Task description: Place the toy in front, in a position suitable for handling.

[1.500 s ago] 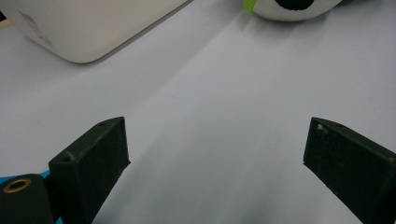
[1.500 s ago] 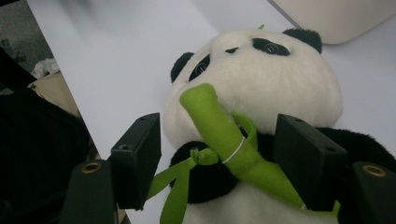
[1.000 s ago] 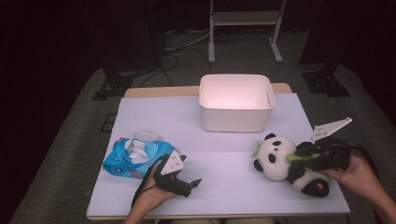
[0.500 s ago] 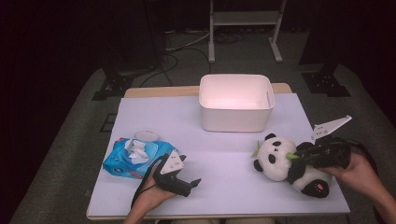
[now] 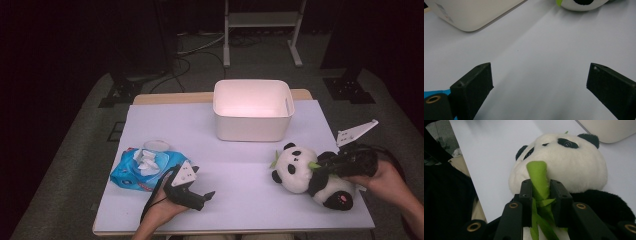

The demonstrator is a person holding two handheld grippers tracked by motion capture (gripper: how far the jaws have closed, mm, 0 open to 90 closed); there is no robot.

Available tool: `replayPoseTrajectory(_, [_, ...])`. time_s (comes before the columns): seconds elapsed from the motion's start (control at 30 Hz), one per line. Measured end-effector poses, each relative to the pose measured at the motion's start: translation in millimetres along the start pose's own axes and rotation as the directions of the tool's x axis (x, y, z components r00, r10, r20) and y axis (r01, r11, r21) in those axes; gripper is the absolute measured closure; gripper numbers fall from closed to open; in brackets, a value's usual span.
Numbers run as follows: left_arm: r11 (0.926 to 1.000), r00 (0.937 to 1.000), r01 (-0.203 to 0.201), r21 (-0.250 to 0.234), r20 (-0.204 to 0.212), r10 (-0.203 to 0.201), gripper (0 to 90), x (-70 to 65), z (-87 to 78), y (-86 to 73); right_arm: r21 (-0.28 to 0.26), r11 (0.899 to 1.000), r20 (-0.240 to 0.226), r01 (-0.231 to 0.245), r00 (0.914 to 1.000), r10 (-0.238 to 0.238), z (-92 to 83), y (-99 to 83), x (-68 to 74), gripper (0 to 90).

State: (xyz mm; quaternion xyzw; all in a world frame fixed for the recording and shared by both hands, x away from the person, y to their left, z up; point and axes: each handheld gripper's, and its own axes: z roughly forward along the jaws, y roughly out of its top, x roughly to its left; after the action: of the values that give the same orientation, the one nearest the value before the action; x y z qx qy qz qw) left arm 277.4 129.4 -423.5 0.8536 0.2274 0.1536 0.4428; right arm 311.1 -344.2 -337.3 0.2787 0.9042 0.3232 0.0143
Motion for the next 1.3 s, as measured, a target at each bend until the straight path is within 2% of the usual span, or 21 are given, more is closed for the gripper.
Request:
replayPoseTrajectory(0.23, [1.0, 1.0, 0.008, -0.002, -0.004, -0.008, 5.8, 0.8, -0.2, -0.4, 0.01, 1.0, -0.017, 0.006, 0.9998, -0.006, -3.5, 6.0, -10.2, 72.9])
replayPoseTrajectory(0.6, [0.9999, 0.9998, 0.016, -0.004, -0.006, -0.016, 5.8, 2.3, 0.1, -0.5, -0.021, 1.0, -0.077, 0.012, 0.9969, -0.013, -9.7, 7.9, -19.2, 73.7])
replayPoseTrajectory(0.93, [0.9998, 0.9998, 0.018, -0.005, -0.007, -0.018, 5.8, 1.6, 0.0, 0.1, -0.04, 0.998, -0.103, 0.046, 0.9934, -0.05, -18.3, 18.1, -11.4, 73.9])
replayPoseTrajectory(1.13, [0.9998, 0.9998, 0.016, -0.006, -0.009, -0.017, 5.8, 2.0, -0.6, 0.2, -0.049, 0.996, -0.117, 0.072, 0.9901, -0.077, -17.3, 24.0, -5.4, 73.9])
replayPoseTrajectory(1.3, [0.9998, 0.9998, 0.017, -0.004, -0.01, -0.017, 5.8, 2.7, -2.1, 0.1, -0.054, 0.994, -0.14, 0.094, 0.9851, -0.101, -12.2, 36.4, 0.9, 73.9])
